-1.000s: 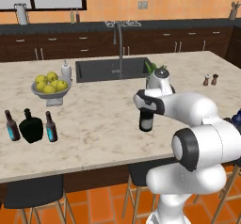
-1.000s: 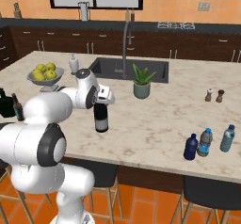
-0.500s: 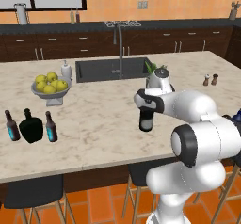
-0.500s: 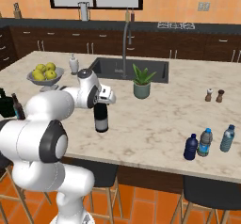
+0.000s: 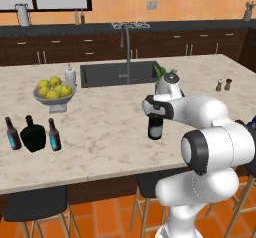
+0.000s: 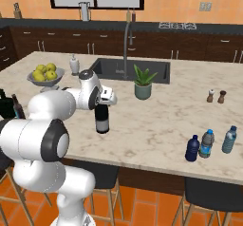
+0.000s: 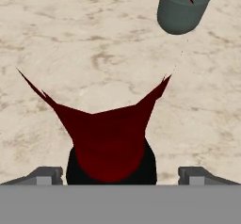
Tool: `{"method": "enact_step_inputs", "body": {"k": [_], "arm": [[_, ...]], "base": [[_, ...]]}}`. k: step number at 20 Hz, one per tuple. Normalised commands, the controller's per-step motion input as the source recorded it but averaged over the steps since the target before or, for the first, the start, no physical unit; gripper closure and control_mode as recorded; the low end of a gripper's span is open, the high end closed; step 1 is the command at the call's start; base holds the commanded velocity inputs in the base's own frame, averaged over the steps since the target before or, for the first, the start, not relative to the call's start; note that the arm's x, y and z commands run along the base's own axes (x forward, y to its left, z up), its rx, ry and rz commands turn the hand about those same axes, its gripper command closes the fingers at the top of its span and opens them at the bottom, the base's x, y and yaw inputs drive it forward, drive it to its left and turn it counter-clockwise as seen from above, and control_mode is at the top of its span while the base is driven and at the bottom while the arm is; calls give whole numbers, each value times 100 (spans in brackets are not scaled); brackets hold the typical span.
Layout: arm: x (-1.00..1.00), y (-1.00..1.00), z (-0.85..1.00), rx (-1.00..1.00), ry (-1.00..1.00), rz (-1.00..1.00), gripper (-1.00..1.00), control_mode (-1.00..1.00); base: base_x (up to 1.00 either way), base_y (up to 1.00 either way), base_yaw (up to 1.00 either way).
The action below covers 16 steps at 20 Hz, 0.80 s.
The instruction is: Move the plastic bottles in the middle to the plastics group, and the glass bottles in the middle to the glass group.
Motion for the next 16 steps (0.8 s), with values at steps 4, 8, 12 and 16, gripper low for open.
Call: {"method": "enact_step_inputs", "body": {"k": [4, 8, 12, 16], "arm": [[0, 0, 0, 0, 0, 0, 100, -100], [-9, 3, 0, 0, -2, 2, 100, -100], [-23, 64, 27, 0, -6, 22, 100, -100], [-3, 100, 14, -1, 0, 35, 100, -100]], "base": [[0, 0, 0], [0, 0, 0], [0, 0, 0], [0, 0, 0]]}}
